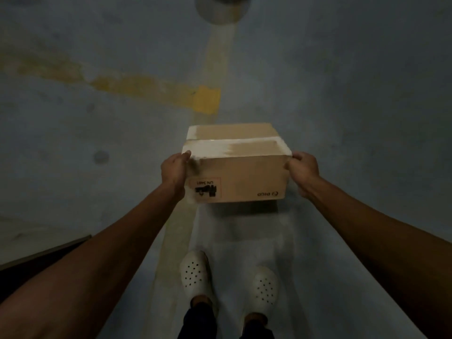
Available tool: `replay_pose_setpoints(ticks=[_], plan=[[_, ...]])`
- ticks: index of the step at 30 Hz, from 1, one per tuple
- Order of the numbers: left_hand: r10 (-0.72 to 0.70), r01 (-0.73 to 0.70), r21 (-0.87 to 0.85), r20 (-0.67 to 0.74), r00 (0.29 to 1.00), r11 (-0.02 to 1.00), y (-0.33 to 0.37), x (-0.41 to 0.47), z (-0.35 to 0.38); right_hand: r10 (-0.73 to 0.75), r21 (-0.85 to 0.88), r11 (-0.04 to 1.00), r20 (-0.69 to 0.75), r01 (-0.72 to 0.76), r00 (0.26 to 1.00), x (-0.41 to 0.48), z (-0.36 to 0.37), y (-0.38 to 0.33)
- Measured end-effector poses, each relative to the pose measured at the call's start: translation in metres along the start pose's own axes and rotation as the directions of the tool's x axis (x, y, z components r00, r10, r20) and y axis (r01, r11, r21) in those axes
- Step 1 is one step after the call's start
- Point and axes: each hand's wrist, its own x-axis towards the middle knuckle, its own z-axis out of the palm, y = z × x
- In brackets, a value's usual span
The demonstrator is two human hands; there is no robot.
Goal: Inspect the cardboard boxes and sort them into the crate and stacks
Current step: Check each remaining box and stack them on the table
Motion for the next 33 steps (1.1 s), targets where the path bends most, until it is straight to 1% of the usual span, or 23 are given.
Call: replay_pose_setpoints(ticks=[6, 12, 16, 20, 23, 26, 29, 31, 33], plan=[[0.056, -0.056, -0.001, 0.015, 0.998, 0.998, 0.037, -0.090, -0.027, -0.017, 0.126, 0.992, 0.032, 0.013, 0.999, -0.069, -0.046, -0.047], [0.031, -0.039, -0.068, -0.109, 0.994, 0.997, 0.061, -0.205, -0.060, -0.065, 0.117, 0.991, 0.064, 0.057, 0.996, -0.161, -0.093, -0.085], [0.047, -0.061, -0.091, -0.149, 0.988, 0.994, 0.074, -0.284, -0.102, -0.116, 0.107, 0.989, 0.115, 0.103, 0.987, -0.233, -0.126, -0.105], [0.078, -0.102, -0.116, -0.197, 0.977, 0.988, 0.079, -0.361, -0.157, -0.164, 0.172, 0.976, 0.177, 0.133, 0.971, -0.320, -0.157, -0.126], [0.060, -0.108, -0.172, -0.263, 0.963, 0.979, 0.077, -0.414, -0.201, -0.195, 0.217, 0.966, 0.235, 0.144, 0.952, -0.383, -0.169, -0.134], [0.005, -0.109, -0.274, -0.354, 0.935, 0.956, 0.070, -0.460, -0.241, -0.221, 0.270, 0.952, 0.292, 0.141, 0.931, -0.445, -0.172, -0.138], [-0.029, -0.135, -0.322, -0.458, 0.889, 0.937, 0.065, -0.506, -0.281, -0.263, 0.321, 0.935, 0.341, 0.151, 0.903, -0.501, -0.170, -0.140], [-0.040, -0.179, -0.359, -0.525, 0.850, 0.916, 0.058, -0.537, -0.310, -0.308, 0.332, 0.924, 0.359, 0.188, 0.881, -0.537, -0.165, -0.140], [-0.047, -0.232, -0.388, -0.590, 0.806, 0.892, 0.049, -0.569, -0.343, -0.357, 0.331, 0.911, 0.341, 0.244, 0.870, -0.572, -0.159, -0.140]])
